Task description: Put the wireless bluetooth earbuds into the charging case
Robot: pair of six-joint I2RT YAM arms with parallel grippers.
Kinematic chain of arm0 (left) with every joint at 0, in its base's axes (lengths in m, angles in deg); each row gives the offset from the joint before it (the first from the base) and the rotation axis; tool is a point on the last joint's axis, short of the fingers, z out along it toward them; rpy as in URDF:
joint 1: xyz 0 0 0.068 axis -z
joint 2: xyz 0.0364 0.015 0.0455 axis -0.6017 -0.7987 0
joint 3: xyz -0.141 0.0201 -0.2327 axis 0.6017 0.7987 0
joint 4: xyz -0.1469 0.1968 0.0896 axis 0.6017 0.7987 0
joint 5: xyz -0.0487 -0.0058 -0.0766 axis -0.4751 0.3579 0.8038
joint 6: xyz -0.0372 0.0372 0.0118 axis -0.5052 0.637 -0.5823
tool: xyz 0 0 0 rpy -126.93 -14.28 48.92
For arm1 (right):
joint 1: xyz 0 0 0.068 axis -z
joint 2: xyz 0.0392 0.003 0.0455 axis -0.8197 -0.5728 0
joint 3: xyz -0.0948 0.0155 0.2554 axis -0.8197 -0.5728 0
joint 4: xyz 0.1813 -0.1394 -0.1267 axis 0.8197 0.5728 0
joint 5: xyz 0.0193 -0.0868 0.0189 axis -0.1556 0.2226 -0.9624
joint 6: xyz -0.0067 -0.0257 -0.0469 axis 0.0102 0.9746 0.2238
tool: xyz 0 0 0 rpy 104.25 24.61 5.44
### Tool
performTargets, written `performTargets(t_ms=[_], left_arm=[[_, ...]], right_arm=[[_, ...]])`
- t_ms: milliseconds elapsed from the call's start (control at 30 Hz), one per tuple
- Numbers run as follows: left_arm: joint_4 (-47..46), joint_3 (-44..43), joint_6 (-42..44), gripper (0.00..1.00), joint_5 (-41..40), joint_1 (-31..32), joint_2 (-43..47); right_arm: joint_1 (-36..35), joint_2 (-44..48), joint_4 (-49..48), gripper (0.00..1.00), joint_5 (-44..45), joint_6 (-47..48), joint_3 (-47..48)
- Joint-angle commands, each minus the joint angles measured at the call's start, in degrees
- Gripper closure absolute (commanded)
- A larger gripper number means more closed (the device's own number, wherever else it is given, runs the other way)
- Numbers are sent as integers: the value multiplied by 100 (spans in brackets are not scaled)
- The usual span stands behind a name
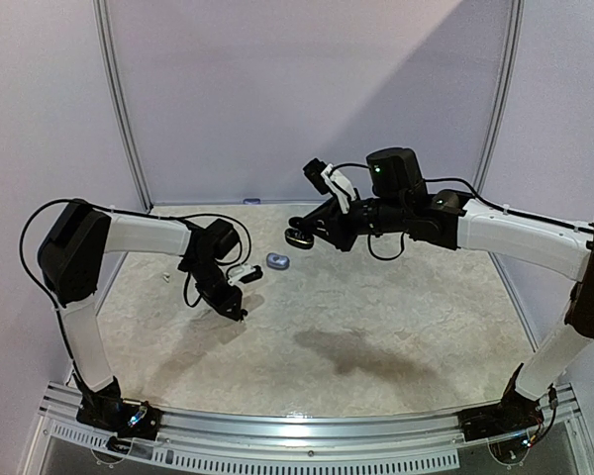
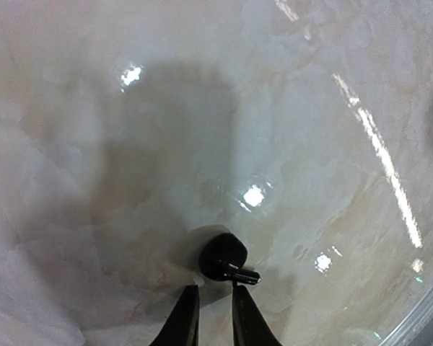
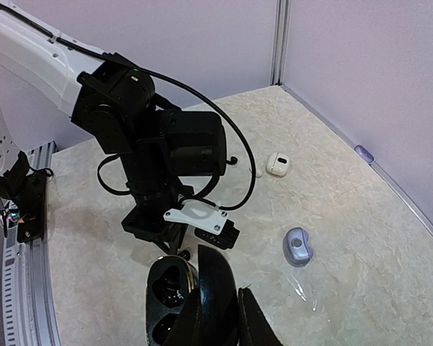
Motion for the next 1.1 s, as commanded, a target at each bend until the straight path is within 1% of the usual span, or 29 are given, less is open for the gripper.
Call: performTargets(t_ms=[0,100,167,233,333,400,467,533,567,600,633,700,733,767,800,867,967,1067], left_arm=[[141,124,180,82,194,26,176],[281,147,422,78,489,-212,748],[589,82,730,73,801,-407,1273],[1086,-31,1185,66,1191,-626,1708],[1945,-165,1898,55,1749,-1006,2313],[2153,-10,2228,48,2160,-1223,2863],[1806,388,2445,41,2486,-1324,3602],[1039,1005,2414,32,2775,-1337,4507],[527,1387,2330,12,2920,-1338,4949],[-57,1782,2172,2,3039,-1331,5400],[-743,2292,1938,1,3125,-1324,5787],[-2082,3002,1344,1,3091,-1293,6490],[-2575,3246,1135,1,3032,-1281,6727],[-2848,3405,1099,1,3030,-1262,6892],[-2933,3482,1176,1,3094,-1232,6974],[-2765,3460,1429,6,3193,-1178,6959],[-2656,3348,1511,19,3319,-1113,6711],[-2823,3256,1408,32,3405,-947,6367]], right_arm=[[11,56,-2,100,-92,-47,23],[-6,-50,115,100,-353,30,169],[-79,-191,297,100,-409,172,371],[-174,-364,401,100,-515,381,563],[-275,-599,254,100,-1013,702,809],[-338,-746,106,100,-1378,824,999],[-401,-969,131,100,-1692,933,1300],[-475,-1260,223,100,-1962,1016,1642],[-514,-1365,277,100,-2065,1041,1802],[-564,-1492,340,100,-2149,1095,1942],[-613,-1581,406,100,-2197,1138,2084],[-722,-1800,531,100,-2292,1281,2316],[-774,-1862,573,100,-2353,1363,2419],[-805,-1964,592,100,-2407,1396,2494],[-839,-2011,581,100,-2473,1427,2566],[-906,-2098,534,100,-2536,1458,2666],[-985,-2255,490,100,-2576,1464,2842],[-1067,-2471,588,100,-2557,1489,3106]])
